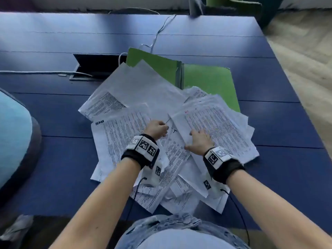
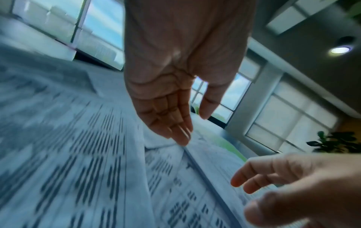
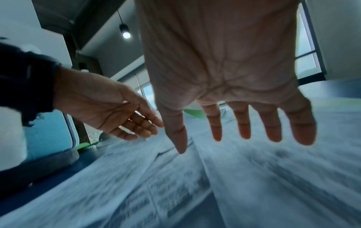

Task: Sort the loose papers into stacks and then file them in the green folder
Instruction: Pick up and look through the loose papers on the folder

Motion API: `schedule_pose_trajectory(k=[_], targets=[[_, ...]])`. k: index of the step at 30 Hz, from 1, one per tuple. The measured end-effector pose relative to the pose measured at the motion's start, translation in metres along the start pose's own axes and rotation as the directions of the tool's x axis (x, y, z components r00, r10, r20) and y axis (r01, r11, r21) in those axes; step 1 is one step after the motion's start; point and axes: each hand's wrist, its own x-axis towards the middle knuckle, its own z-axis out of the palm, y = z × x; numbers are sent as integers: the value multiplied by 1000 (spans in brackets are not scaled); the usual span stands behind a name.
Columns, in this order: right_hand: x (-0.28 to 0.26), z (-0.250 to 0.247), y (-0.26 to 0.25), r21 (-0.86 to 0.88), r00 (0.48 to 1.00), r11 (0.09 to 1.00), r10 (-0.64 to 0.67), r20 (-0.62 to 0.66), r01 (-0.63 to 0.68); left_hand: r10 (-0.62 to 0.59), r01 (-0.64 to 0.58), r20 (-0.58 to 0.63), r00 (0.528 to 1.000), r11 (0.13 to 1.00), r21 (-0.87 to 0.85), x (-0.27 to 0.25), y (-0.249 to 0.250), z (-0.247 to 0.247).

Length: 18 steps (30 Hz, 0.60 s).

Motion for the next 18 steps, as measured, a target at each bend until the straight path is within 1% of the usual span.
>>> schedule_pose_trajectory(k=[1, 3, 6, 8, 10, 12, 14, 16, 18], targets=[[-2, 4, 1, -14, 998, 998, 57, 13, -57, -23, 23, 11, 1000, 1000, -12, 4, -2, 5], [-3, 13, 3, -50, 995, 994, 98, -22, -99, -63, 65, 51, 997, 997, -39, 13, -7, 14], [-3, 16, 4, -92, 991, 993, 65, -120, -76, -27, 30, 116, 993, 999, -23, 16, -5, 29], [1, 12, 7, -94, 984, 993, 50, -172, -67, 20, -16, 107, 994, 999, -38, 19, 0, 37], [3, 10, 10, -101, 983, 993, 35, -178, -54, 34, -27, 96, 995, 997, -73, 22, 1, 47], [4, 7, 15, -85, 981, 996, 13, -191, -30, -1, 12, 72, 997, 989, -149, 25, 4, 54], [2, 2, 20, -35, 974, 999, -16, -225, 8, -46, 52, 31, 998, 960, -275, 28, 7, 57], [-1, -2, 21, 35, 965, 998, -35, -259, 45, -82, 99, 59, 995, 909, -405, 30, 13, 59], [-4, -2, 17, 110, 960, 991, -50, -275, 83, -91, 117, 77, 993, 877, -466, 31, 16, 59]])
